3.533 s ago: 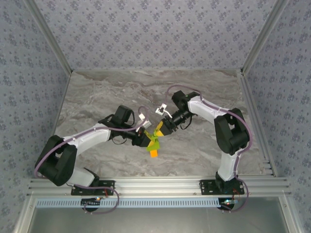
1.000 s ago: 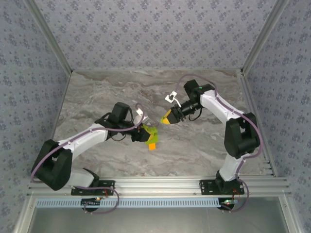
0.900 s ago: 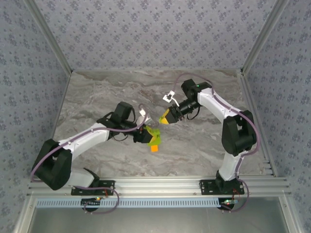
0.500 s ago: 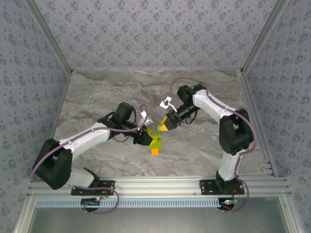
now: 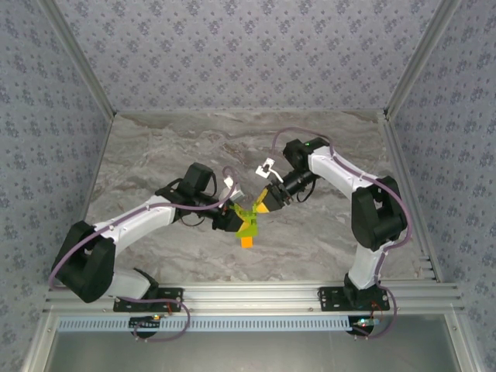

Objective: Assemble a carrot with lego

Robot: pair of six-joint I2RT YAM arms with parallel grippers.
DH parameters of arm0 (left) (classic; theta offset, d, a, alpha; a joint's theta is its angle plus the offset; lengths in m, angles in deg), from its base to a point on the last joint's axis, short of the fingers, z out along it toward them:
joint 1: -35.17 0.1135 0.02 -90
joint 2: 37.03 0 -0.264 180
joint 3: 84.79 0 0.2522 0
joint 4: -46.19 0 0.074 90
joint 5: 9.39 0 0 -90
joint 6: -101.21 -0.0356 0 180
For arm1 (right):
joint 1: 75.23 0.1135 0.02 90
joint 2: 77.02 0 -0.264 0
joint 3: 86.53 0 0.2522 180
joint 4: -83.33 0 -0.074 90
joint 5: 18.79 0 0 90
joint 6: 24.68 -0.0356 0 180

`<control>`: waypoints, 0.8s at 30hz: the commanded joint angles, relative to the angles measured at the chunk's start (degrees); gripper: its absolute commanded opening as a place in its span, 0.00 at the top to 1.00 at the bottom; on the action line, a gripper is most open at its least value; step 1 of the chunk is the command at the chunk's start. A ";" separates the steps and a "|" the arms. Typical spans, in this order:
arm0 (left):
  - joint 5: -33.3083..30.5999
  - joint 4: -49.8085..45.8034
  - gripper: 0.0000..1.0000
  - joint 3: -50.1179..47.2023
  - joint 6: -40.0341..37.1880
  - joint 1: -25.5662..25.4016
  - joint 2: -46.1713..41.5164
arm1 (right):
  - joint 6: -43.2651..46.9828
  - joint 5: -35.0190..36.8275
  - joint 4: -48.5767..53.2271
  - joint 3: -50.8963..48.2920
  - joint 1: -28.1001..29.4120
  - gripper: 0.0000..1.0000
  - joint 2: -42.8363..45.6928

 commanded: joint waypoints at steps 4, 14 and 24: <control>1.27 0.60 0.82 1.47 -0.50 0.47 -1.04 | -3.50 1.03 -2.86 -1.09 1.09 0.88 0.86; 0.64 1.06 0.83 1.13 -0.26 1.03 -1.32 | -4.44 3.03 -3.29 -2.03 1.81 0.89 0.58; 0.42 3.06 0.83 0.02 0.67 2.50 -1.30 | -5.23 2.40 -6.41 -7.00 1.79 0.88 3.58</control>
